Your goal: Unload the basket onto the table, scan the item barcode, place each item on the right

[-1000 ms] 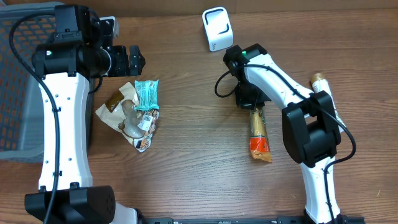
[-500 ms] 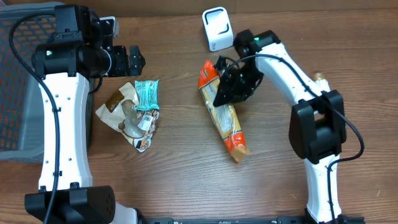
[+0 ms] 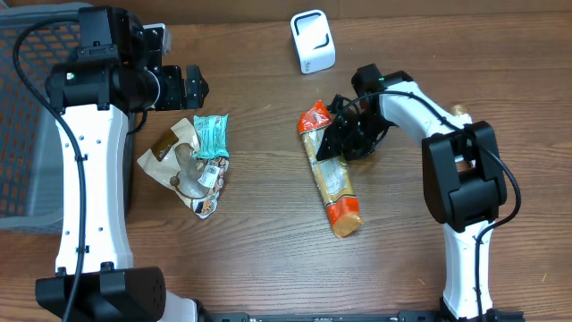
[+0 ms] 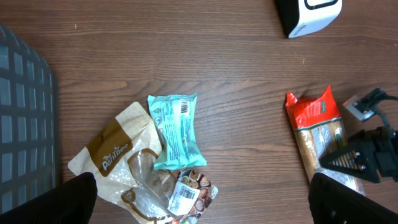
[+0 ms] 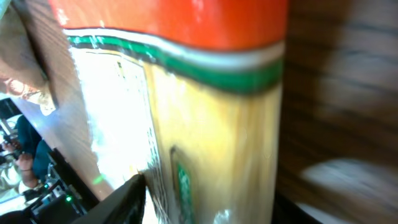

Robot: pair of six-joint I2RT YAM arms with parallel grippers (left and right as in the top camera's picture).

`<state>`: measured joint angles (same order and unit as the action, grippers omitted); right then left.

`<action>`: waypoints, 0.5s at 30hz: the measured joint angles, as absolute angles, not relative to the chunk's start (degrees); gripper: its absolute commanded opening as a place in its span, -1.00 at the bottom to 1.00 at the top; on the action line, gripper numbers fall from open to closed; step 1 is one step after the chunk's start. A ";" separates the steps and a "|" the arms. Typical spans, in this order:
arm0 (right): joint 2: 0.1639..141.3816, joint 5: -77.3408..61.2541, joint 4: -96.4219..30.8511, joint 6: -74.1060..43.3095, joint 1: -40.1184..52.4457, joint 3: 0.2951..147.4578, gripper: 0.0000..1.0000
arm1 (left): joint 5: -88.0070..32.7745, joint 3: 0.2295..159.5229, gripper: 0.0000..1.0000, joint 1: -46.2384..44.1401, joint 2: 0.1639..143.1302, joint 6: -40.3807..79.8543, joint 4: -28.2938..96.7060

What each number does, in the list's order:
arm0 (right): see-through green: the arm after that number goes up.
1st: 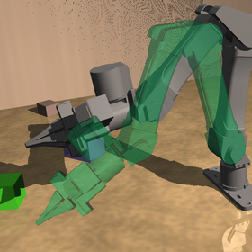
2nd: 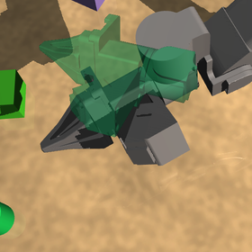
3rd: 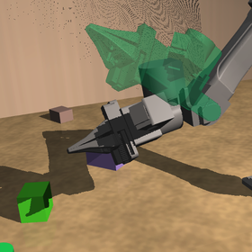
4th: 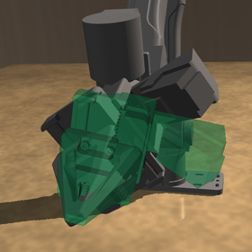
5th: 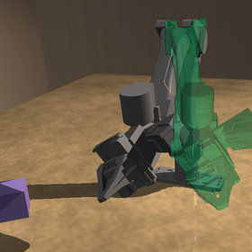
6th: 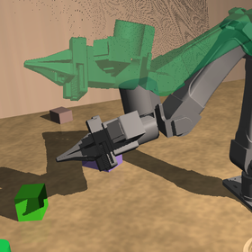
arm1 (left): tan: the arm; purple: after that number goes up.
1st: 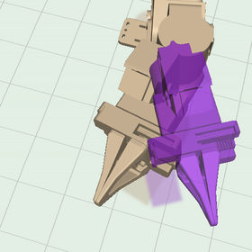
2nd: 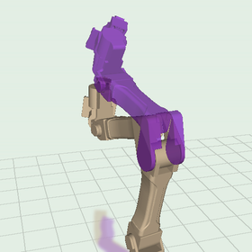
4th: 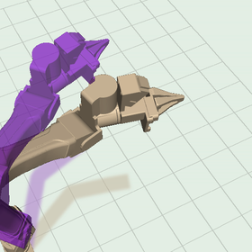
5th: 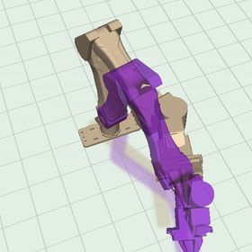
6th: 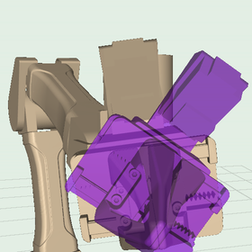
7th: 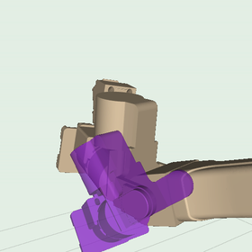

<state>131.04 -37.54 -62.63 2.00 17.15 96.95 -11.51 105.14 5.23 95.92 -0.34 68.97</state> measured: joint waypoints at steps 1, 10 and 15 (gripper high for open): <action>131.04 -37.30 -62.72 1.63 16.71 96.95 0.22 | -11.51 105.14 1.00 5.23 95.92 -0.34 68.99; 130.45 -38.39 -62.28 0.62 16.23 96.14 0.36 | -11.51 105.14 1.00 5.23 95.92 -0.34 68.99; 129.32 -39.66 -58.52 -1.10 17.91 92.88 -0.03 | -11.51 105.14 1.00 5.23 95.92 -0.32 68.99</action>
<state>129.32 -39.66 -58.52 -1.10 17.91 92.88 -11.51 105.14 5.23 95.92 -0.32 68.99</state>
